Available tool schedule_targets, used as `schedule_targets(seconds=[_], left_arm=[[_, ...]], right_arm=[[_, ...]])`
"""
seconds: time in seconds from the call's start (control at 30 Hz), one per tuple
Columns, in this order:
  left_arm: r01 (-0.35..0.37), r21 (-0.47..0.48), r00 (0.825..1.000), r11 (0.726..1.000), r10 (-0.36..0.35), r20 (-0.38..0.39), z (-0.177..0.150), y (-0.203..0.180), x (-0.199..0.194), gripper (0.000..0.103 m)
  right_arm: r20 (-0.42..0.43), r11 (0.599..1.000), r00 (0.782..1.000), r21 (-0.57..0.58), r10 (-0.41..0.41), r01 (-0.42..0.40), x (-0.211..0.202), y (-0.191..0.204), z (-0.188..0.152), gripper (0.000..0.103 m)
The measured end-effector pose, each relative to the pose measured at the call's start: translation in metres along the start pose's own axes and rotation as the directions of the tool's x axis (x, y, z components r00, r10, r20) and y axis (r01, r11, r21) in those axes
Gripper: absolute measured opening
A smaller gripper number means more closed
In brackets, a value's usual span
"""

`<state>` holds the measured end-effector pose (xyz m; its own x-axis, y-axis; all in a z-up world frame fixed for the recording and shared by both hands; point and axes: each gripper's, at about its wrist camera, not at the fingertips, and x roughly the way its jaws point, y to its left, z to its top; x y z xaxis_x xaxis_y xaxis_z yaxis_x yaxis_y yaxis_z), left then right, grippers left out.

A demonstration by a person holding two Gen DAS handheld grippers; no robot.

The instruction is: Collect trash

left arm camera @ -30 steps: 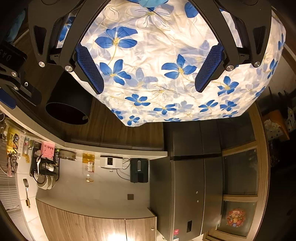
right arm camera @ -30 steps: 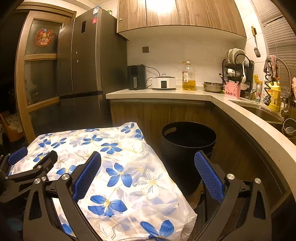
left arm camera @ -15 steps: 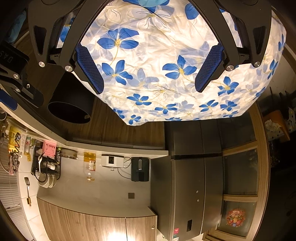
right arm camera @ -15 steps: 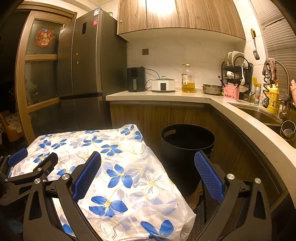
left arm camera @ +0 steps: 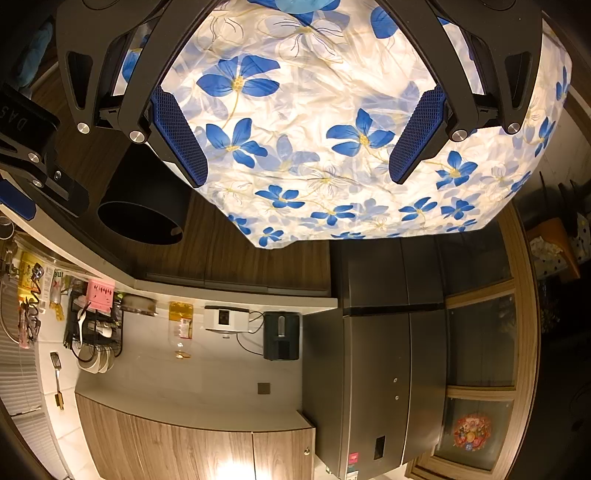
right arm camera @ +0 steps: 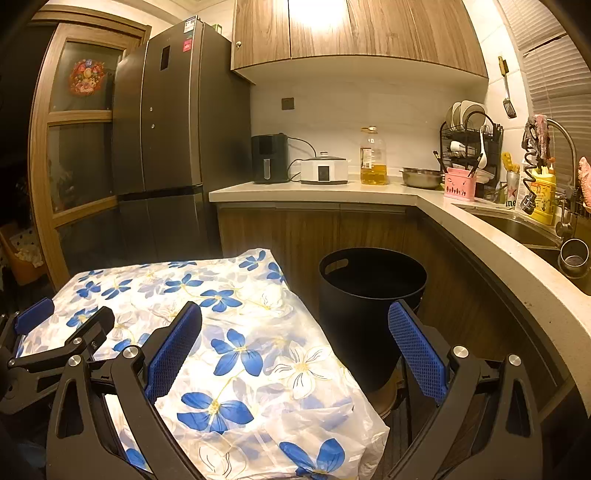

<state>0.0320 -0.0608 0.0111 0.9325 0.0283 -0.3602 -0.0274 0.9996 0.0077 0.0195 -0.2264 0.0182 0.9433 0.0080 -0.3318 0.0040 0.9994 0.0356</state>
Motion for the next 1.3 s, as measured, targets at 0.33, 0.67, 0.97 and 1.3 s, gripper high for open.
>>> schedule_targets(seconds=[0.33, 0.67, 0.97, 1.3], left_arm=[[0.001, 0.000, 1.000, 1.000, -0.001, 0.002, -0.0001, 0.0006, 0.0001, 0.097], [0.004, 0.002, 1.000, 1.000, -0.004, 0.003, 0.0011, -0.0007, 0.0002, 0.097], [0.004, 0.001, 1.000, 1.000, -0.004, 0.003, 0.0011, -0.0002, 0.0005, 0.097], [0.004, 0.001, 1.000, 1.000, -0.004, 0.003, 0.0009, -0.0006, 0.0002, 0.097]], right_arm=[[0.001, 1.000, 1.000, 0.001, 0.000, 0.000, -0.0001, -0.0003, 0.0004, 0.097], [0.001, 1.000, 1.000, 0.001, 0.000, 0.000, -0.0004, -0.0009, 0.0008, 0.097], [0.002, 1.000, 1.000, 0.003, -0.002, 0.002, -0.0007, -0.0010, 0.0031, 0.097], [0.003, 1.000, 1.000, 0.004, -0.003, 0.003, -0.0008, -0.0010, 0.0029, 0.097]])
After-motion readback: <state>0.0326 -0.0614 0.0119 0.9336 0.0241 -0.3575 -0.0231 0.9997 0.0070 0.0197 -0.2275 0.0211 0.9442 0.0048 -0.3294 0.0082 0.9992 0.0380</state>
